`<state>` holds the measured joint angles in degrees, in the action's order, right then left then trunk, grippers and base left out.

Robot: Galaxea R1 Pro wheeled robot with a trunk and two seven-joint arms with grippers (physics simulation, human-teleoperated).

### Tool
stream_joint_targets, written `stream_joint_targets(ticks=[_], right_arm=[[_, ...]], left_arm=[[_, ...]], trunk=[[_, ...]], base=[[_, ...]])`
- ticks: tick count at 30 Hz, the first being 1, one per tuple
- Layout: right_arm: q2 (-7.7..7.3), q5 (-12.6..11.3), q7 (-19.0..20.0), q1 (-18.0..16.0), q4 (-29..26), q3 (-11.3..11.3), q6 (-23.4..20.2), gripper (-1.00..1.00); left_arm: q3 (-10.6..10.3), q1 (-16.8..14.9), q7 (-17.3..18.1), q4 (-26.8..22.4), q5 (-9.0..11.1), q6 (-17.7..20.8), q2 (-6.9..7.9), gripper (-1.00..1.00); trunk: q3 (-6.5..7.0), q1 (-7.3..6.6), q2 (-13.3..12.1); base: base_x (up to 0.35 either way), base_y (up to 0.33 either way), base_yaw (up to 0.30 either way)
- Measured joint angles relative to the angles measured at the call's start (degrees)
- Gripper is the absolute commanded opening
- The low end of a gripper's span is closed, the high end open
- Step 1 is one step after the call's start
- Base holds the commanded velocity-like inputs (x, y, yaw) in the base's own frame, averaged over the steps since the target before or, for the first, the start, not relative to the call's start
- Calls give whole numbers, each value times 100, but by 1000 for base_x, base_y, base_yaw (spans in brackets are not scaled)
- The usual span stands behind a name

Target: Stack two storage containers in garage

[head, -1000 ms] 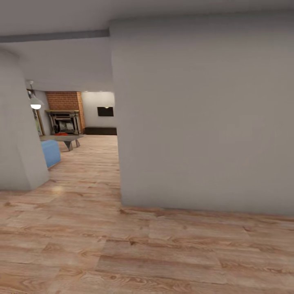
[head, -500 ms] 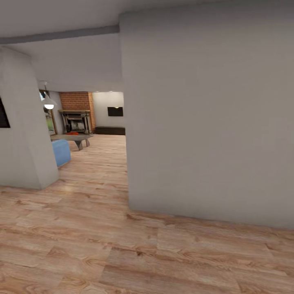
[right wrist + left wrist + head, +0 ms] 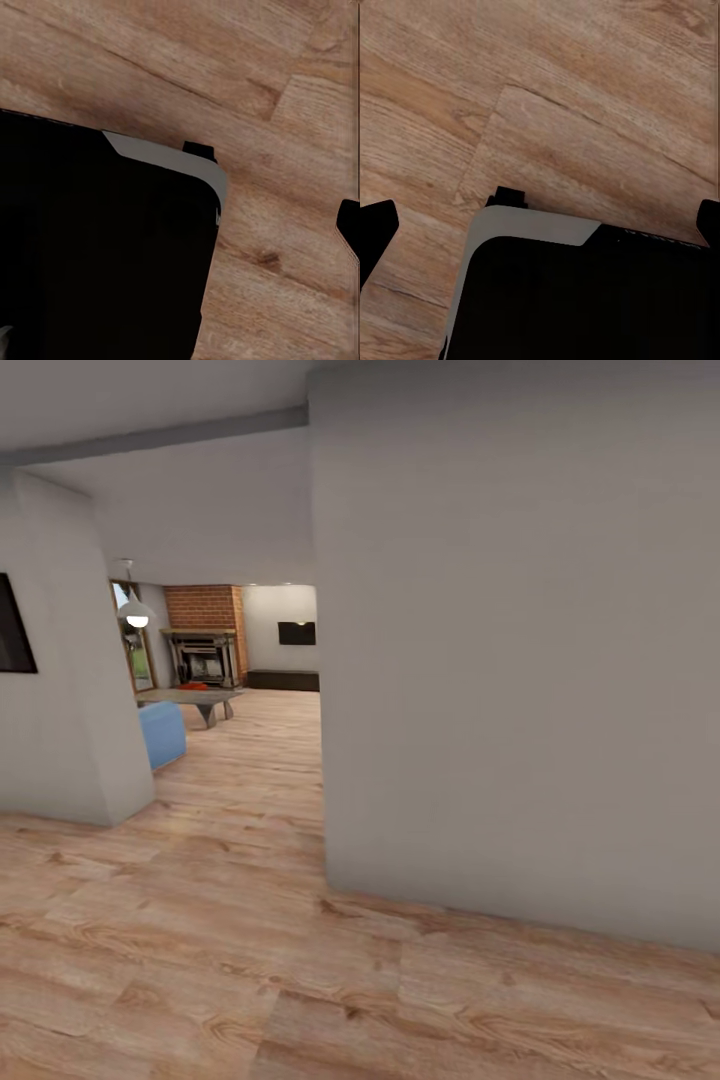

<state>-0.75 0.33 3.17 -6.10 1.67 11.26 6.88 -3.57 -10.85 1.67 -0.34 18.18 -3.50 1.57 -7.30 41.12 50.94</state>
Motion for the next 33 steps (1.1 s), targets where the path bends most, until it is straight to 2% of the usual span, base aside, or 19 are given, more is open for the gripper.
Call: stream_joint_targets(ticks=[19, 33], right_arm=[[7, 24, 2, 3, 0, 18, -46, 100], [-1, 42, 3, 1, 0, 33, -25, 100]], left_arm=[[0, 0, 0, 0, 0, 0, 1, 100], [0, 1, 0, -1, 0, 0, 5, 100]], trunk=[[0, 0, 0], [0, 0, 0]], base=[[323, 0, 6], [323, 0, 243]])
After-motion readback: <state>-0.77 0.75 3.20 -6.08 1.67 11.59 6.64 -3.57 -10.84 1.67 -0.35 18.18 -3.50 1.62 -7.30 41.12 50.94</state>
